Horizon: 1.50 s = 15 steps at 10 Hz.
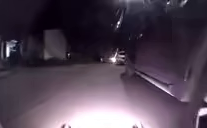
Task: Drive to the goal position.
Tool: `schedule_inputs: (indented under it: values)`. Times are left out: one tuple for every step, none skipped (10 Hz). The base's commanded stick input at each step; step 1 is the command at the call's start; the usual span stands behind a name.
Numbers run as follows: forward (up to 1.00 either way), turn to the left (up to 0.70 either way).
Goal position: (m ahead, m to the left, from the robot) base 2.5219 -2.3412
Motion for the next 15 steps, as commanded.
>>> schedule_inputs:
  values:
    - [0.6, 0.0]
    - [0.6, 0.0]
    - [0.6, 0.0]
    - [0.6, 0.0]
    - [0.6, 0.0]
    - [0.6, -0.04]
    - [0.6, -0.1]
    - [0.6, -0.15]
    - [0.6, -0.15]
    - [0.6, -0.15]
    - [0.6, -0.15]
    - [0.6, -0.15]
    - [0.6, -0.15]
    - [0.6, -0.13]
    - [0.6, -0.1]
